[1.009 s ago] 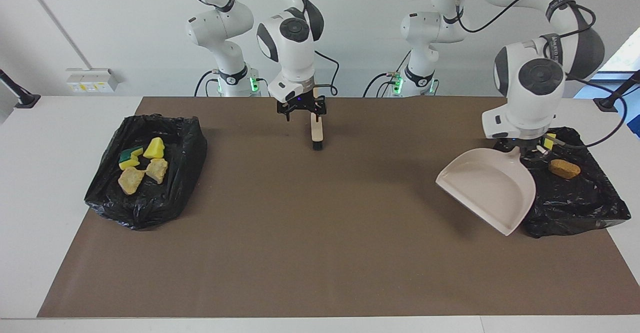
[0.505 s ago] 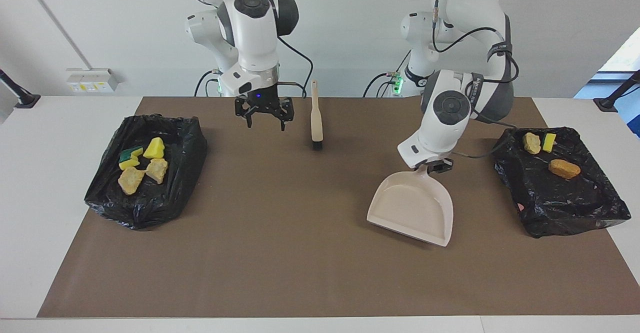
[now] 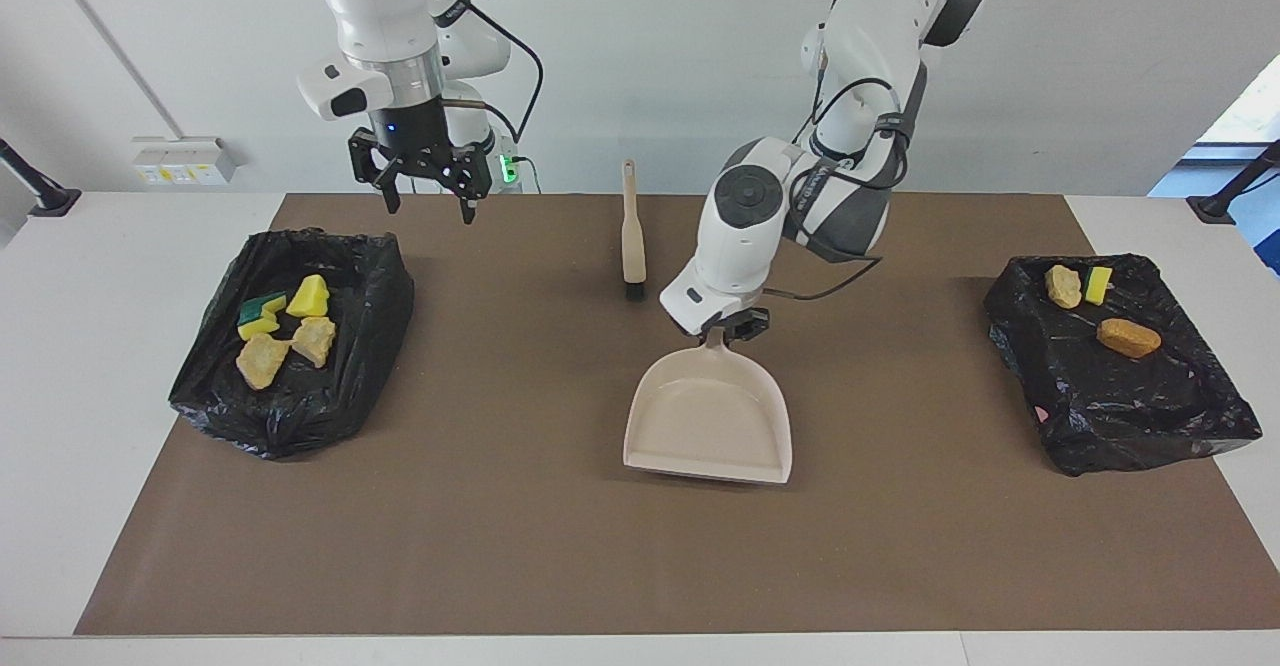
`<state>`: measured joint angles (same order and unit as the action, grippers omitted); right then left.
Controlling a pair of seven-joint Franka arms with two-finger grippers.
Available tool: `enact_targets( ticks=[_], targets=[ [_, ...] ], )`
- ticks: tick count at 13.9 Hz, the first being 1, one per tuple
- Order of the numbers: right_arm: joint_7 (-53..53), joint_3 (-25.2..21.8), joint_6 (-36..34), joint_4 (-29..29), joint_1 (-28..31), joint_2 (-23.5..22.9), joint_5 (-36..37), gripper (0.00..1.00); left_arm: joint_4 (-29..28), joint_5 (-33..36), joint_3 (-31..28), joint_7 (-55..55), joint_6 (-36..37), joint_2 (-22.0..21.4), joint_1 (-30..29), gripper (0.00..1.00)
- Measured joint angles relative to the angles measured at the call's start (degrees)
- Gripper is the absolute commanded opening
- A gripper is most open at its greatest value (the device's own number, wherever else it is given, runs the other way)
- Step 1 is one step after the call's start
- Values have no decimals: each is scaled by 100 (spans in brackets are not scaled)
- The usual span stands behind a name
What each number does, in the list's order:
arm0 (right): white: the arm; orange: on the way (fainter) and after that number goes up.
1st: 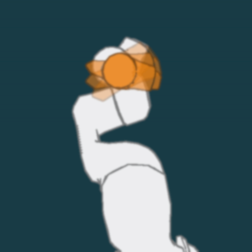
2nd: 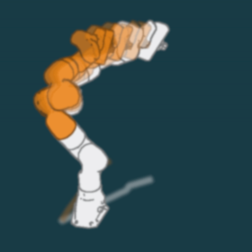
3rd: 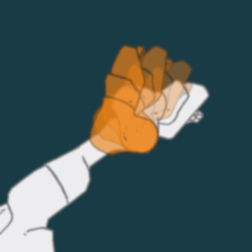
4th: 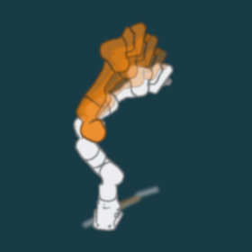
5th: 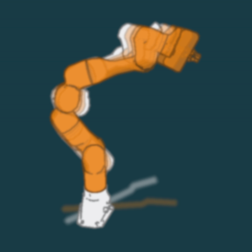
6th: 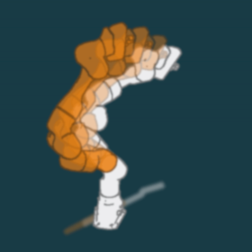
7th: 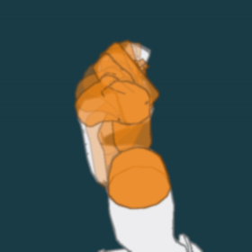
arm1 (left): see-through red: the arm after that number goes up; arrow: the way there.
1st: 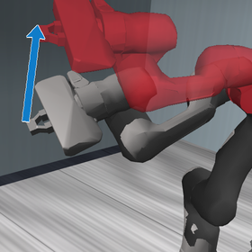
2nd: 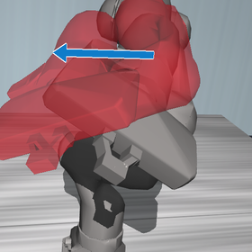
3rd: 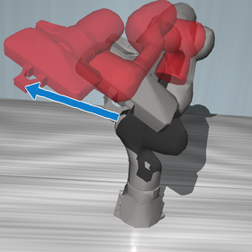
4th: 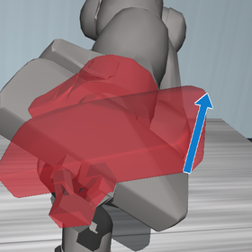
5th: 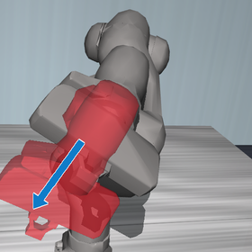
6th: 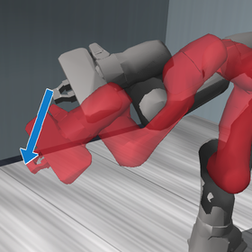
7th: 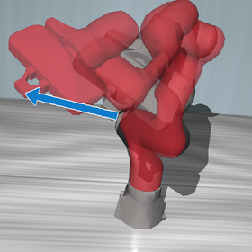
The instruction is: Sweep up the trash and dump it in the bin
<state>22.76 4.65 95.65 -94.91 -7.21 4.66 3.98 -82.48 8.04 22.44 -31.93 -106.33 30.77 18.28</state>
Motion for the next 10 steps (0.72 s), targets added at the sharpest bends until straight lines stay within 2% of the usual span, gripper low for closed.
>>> enact_targets(
  ticks=[4, 7, 10],
  targets=[
    [-289, -9, -608, 577, 416, 26, -6, 100, 893, 173, -23, -725, 28, 745, 557, 0],
    [-354, -72, -816, 692, 775, 158, -145, 100, 1044, 178, -25, -997, 36, 846, 741, 0],
    [-674, -341, -884, 621, 893, 235, -426, 100, 1044, 180, -25, -1033, 70, 864, 784, 0]
  ],
)
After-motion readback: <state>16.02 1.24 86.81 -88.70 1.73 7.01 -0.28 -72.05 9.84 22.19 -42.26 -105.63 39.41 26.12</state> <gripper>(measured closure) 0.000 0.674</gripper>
